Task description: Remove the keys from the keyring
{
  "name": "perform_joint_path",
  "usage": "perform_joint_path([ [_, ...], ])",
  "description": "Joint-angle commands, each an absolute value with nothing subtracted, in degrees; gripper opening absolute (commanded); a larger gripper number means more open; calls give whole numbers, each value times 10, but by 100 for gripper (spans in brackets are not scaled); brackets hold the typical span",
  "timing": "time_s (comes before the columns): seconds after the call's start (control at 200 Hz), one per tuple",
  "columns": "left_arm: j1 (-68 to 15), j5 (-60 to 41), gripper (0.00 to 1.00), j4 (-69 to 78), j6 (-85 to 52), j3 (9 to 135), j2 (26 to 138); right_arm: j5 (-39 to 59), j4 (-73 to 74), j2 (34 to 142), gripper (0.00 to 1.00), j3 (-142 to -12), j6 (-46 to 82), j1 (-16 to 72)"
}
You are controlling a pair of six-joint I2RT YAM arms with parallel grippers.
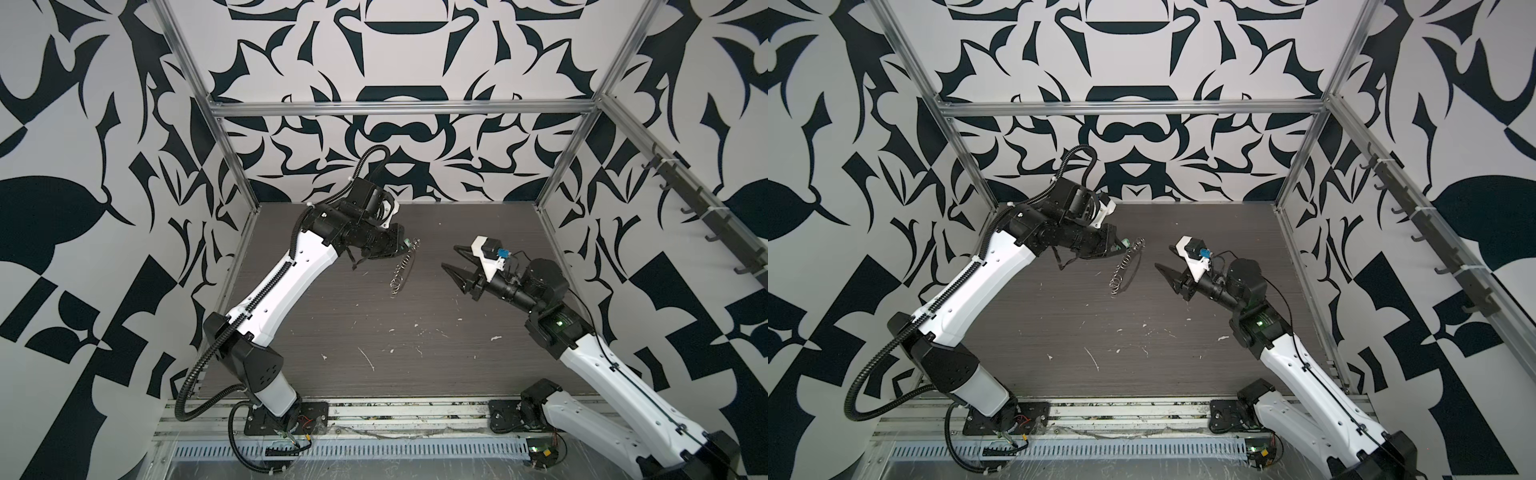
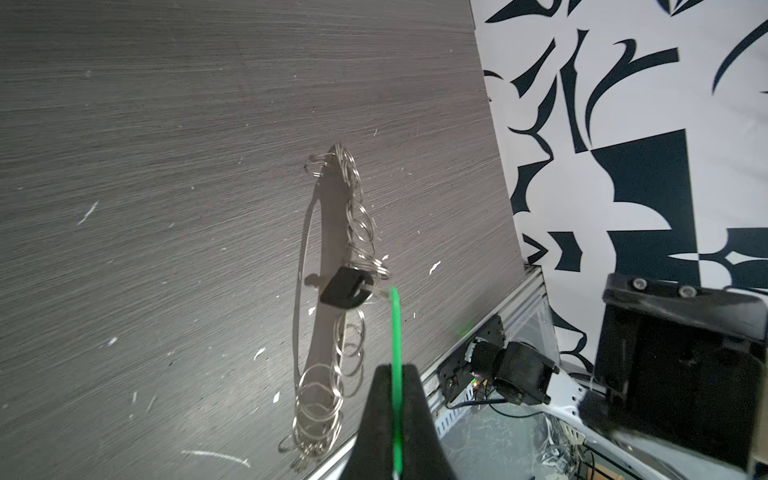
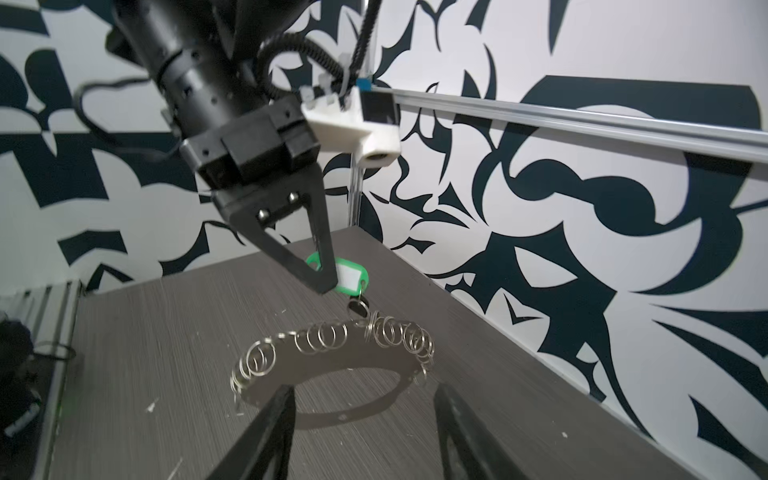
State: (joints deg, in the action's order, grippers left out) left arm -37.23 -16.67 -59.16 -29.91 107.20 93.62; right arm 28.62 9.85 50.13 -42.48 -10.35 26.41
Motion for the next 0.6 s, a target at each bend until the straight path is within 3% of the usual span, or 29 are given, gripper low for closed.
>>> perform_joint_path([
  [0.0, -370, -147, 0, -677, -273, 1105, 938, 358, 66, 528, 54, -472, -208, 268],
  [0.32, -370, -119, 0, -704, -276, 1121, 934, 435, 63, 636, 36, -554, -154, 276],
  [0.595, -370, -114, 0, -718, -272, 1134, 939, 438, 7, 704, 35, -615, -204, 301],
])
